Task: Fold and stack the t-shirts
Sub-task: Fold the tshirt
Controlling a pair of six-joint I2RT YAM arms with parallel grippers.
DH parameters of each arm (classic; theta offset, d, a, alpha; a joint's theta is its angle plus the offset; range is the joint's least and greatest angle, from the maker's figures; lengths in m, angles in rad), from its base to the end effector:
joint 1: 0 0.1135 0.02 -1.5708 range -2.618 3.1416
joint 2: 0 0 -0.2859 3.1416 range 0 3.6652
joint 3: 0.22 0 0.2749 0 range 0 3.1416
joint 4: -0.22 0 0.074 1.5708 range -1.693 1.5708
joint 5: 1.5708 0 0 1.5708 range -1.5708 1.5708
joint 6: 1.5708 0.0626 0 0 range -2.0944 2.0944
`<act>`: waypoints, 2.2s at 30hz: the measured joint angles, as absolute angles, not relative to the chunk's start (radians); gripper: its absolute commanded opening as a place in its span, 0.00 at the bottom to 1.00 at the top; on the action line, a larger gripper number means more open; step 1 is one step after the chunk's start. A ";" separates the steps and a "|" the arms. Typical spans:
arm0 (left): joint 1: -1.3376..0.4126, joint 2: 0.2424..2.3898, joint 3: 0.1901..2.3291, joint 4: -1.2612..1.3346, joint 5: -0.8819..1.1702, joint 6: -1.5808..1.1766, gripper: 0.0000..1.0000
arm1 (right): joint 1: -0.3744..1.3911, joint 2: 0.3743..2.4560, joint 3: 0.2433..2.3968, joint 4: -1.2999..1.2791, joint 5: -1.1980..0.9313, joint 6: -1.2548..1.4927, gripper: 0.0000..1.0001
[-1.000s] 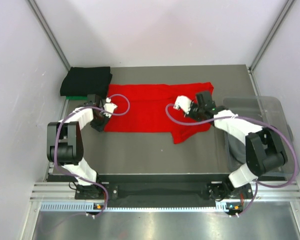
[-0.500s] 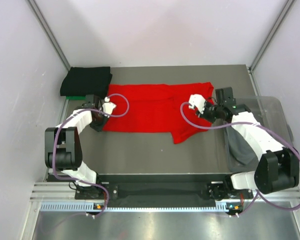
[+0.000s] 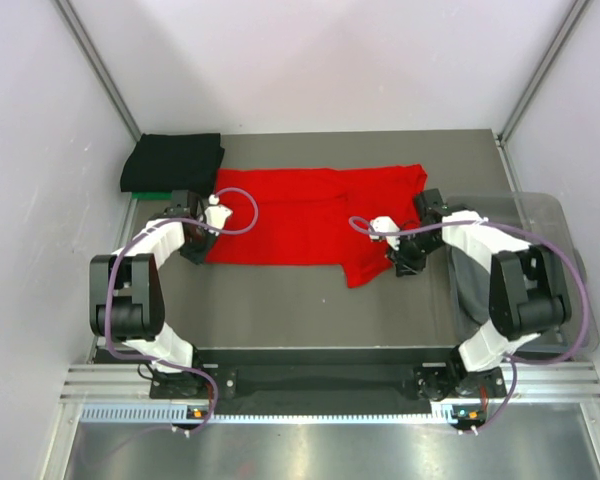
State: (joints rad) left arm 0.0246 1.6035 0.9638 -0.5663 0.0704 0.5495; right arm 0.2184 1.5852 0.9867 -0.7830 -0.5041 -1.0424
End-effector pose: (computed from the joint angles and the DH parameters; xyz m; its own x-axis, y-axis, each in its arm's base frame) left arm 0.3291 0.0037 0.1598 -0.7961 0.5015 -0.3386 0.4882 0.8629 0.1303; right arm 0.2900 0.0953 0.1713 -0.2429 -0.8285 -0.5046 -0.9684 0.2373 0.0767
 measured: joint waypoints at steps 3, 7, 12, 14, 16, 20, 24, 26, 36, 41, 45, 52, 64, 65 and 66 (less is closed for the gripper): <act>0.025 1.604 0.964 -0.566 0.070 0.550 0.00 | 0.219 1.642 1.026 -0.786 -0.508 -1.034 0.27; 0.025 1.604 0.962 -0.563 0.070 0.550 0.00 | 0.218 1.665 1.044 -0.773 -0.514 -1.016 0.29; 0.025 1.604 0.958 -0.559 0.070 0.549 0.00 | 0.219 1.679 1.055 -0.753 -0.513 -0.990 0.30; 0.025 1.604 0.957 -0.557 0.070 0.549 0.00 | 0.219 1.690 1.058 -0.738 -0.511 -0.982 0.31; 0.025 1.604 0.953 -0.552 0.070 0.549 0.00 | 0.219 1.698 1.061 -0.730 -0.506 -0.970 0.30; 0.025 1.604 0.944 -0.546 0.070 0.548 0.00 | 0.219 1.707 1.061 -0.705 -0.497 -0.952 0.28; 0.025 1.604 0.939 -0.545 0.070 0.548 0.00 | 0.219 1.718 1.061 -0.677 -0.489 -0.933 0.24; 0.025 1.604 0.939 -0.545 0.070 0.548 0.00 | 0.219 1.718 1.061 -0.666 -0.487 -0.925 0.24; 0.025 1.604 0.938 -0.543 0.070 0.548 0.00 | 0.219 1.719 1.061 -0.629 -0.471 -0.888 0.00; 0.025 1.604 0.938 -0.543 0.070 0.548 0.00 | 0.219 1.709 1.061 -0.641 -0.466 -0.889 0.19; 0.025 1.604 0.938 -0.543 0.071 0.548 0.00 | 0.219 1.676 1.061 -0.651 -0.465 -0.884 0.30; 0.025 1.604 0.935 -0.540 0.072 0.548 0.00 | 0.219 1.695 1.061 -0.654 -0.464 -0.878 0.32; 0.025 1.604 0.928 -0.533 0.070 0.549 0.00 | 0.219 1.756 1.083 -0.653 -0.464 -0.870 0.33; 0.025 1.604 0.928 -0.533 0.070 0.549 0.00 | 0.219 1.756 1.083 -0.652 -0.464 -0.870 0.31; 0.025 1.604 0.928 -0.533 0.070 0.549 0.00 | 0.219 1.757 1.083 -0.652 -0.464 -0.870 0.28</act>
